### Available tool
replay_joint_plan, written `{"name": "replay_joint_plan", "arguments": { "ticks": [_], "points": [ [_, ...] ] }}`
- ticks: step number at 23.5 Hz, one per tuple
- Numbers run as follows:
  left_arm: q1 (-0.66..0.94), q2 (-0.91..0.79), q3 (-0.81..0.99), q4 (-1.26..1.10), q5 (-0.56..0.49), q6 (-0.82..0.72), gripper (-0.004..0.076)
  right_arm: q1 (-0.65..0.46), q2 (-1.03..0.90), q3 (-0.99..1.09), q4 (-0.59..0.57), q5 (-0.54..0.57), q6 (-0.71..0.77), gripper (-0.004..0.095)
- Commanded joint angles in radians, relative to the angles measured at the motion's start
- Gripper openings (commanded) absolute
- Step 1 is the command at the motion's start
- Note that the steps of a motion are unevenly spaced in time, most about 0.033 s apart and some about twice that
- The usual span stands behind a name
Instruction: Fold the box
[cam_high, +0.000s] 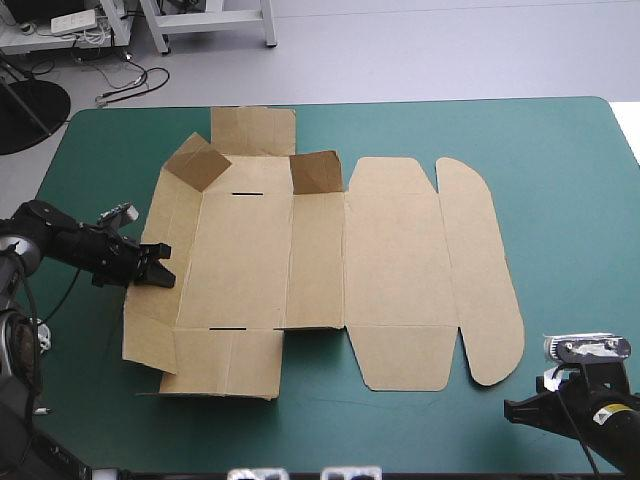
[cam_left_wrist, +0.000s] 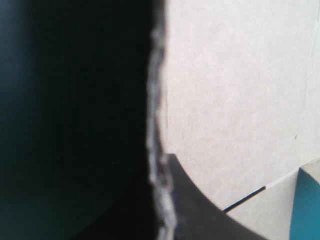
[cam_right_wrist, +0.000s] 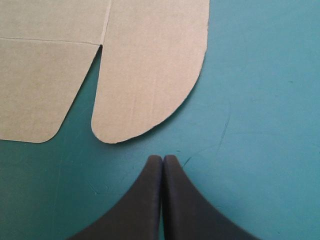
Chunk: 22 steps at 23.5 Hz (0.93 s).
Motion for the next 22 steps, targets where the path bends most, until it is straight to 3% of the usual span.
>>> {"name": "replay_joint_plan", "arguments": {
  "ticks": [1, 10, 16, 22],
  "points": [
    [-0.069, -0.124, -0.079, 0.056, 0.1, 0.045, -0.0009, 0.0, 0.005, -0.027, 0.014, -0.039, 0.0, -0.002],
    [-0.383, -0.221, -0.332, 0.357, 0.071, 0.133, -0.001, 0.0, 0.005, -0.027, 0.012, -0.049, -0.004, -0.002],
    [-0.604, -0.219, -0.436, 0.589, -0.202, 0.194, -0.001, 0.0, 0.005, -0.027, 0.014, -0.051, -0.004, -0.002],
    [-0.771, -0.219, -0.438, 0.707, -0.347, 0.322, -0.0009, 0.0, 0.005, -0.027, 0.055, -0.063, -0.003, -0.002]
  ]
}}
